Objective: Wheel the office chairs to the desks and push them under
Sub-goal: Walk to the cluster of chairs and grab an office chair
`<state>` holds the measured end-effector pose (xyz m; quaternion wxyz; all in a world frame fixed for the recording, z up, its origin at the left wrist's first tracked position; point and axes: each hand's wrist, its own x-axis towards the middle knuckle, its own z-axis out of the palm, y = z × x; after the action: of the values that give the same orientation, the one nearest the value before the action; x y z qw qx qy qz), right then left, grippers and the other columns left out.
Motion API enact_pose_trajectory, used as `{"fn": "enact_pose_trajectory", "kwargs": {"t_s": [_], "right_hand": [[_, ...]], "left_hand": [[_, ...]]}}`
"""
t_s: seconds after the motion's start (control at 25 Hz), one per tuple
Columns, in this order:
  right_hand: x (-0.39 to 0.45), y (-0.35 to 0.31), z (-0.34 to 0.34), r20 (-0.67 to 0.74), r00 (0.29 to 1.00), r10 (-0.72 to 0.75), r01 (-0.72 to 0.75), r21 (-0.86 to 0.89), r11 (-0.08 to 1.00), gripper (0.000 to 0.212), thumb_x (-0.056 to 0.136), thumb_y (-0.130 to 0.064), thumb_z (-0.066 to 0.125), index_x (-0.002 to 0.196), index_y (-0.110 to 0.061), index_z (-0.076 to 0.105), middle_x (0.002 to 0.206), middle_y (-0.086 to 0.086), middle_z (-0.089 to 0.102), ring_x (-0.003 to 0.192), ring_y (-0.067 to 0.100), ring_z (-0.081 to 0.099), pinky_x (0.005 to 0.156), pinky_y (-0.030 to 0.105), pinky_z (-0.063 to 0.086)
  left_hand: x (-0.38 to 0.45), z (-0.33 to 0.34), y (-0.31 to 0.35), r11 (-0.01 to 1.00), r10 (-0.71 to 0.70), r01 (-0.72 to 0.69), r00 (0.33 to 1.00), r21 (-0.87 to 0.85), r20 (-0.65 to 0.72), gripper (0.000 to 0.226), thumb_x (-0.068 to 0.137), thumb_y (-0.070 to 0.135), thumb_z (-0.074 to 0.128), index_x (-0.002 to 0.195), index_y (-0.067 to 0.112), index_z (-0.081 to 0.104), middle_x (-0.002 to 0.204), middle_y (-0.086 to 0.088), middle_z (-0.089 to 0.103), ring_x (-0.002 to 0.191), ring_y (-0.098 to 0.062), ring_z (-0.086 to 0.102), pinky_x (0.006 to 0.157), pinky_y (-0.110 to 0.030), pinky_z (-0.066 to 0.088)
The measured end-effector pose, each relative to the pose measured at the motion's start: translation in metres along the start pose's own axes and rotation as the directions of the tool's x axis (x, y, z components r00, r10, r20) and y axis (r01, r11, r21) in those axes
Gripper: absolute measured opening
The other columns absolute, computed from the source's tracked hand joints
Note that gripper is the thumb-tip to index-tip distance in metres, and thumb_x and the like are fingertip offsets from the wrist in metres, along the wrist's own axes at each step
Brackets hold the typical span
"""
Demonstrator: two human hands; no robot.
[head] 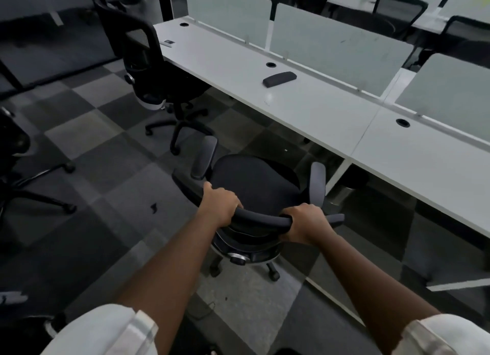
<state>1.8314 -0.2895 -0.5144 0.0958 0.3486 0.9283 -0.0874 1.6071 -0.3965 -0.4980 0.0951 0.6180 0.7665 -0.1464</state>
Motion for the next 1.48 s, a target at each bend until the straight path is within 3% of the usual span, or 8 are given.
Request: {"fn": "enact_pose_trajectory", "kwargs": {"t_s": [0.28,0.44,0.64,1.04,1.48], "right_hand": [[0.117,-0.042,-0.021,-0.045,0.998,0.046,-0.044,0.051,0.998,0.048,0.060,-0.069,0.054,0.086,-0.031,0.068,0.071,-0.011,0.062,0.071,0.012,0.061,0.067,0.033,0.055],[0.185,-0.072,-0.032,-0.084,0.995,0.045,-0.042,0.043,0.998,0.043,0.066,-0.066,0.061,0.084,-0.028,0.067,0.072,-0.009,0.061,0.071,0.016,0.061,0.066,0.032,0.052],[0.265,-0.093,-0.050,-0.070,0.994,0.085,-0.082,0.037,0.996,0.040,0.071,-0.065,0.066,0.086,-0.028,0.066,0.072,-0.009,0.060,0.072,0.017,0.062,0.066,0.033,0.052],[0.394,-0.114,-0.086,-0.063,0.964,0.259,-0.257,0.043,0.965,0.045,0.069,-0.064,0.064,0.096,-0.029,0.069,0.081,-0.007,0.067,0.079,0.017,0.065,0.070,0.032,0.052],[0.515,-0.109,-0.111,-0.082,0.874,0.478,-0.478,0.030,0.878,0.047,0.067,-0.064,0.065,0.104,-0.036,0.068,0.084,-0.010,0.071,0.082,0.013,0.069,0.075,0.033,0.055]], "left_hand": [[0.084,-0.019,-0.108,1.000,-0.009,0.008,0.999,0.030,0.033,0.052,0.089,0.020,0.063,0.121,0.060,0.061,0.115,0.018,0.062,0.116,-0.015,0.055,0.108,-0.058,0.021],[0.126,-0.033,-0.168,0.995,-0.078,0.075,0.996,0.067,0.046,0.049,0.095,0.023,0.060,0.128,0.060,0.057,0.121,0.014,0.060,0.120,-0.017,0.050,0.111,-0.056,0.023],[0.189,-0.051,-0.229,0.995,-0.073,0.068,0.995,0.076,0.069,0.052,0.096,0.021,0.060,0.131,0.059,0.055,0.129,0.014,0.058,0.128,-0.018,0.046,0.118,-0.066,0.011],[0.315,-0.078,-0.328,0.992,0.090,-0.091,0.996,0.081,0.023,0.056,0.089,0.018,0.067,0.131,0.054,0.057,0.126,0.012,0.058,0.127,-0.019,0.047,0.116,-0.072,0.001],[0.453,-0.109,-0.392,0.947,0.296,-0.279,0.950,0.159,-0.101,0.039,0.092,0.016,0.062,0.125,0.037,0.065,0.119,0.005,0.061,0.120,-0.024,0.051,0.112,-0.063,0.021]]}}
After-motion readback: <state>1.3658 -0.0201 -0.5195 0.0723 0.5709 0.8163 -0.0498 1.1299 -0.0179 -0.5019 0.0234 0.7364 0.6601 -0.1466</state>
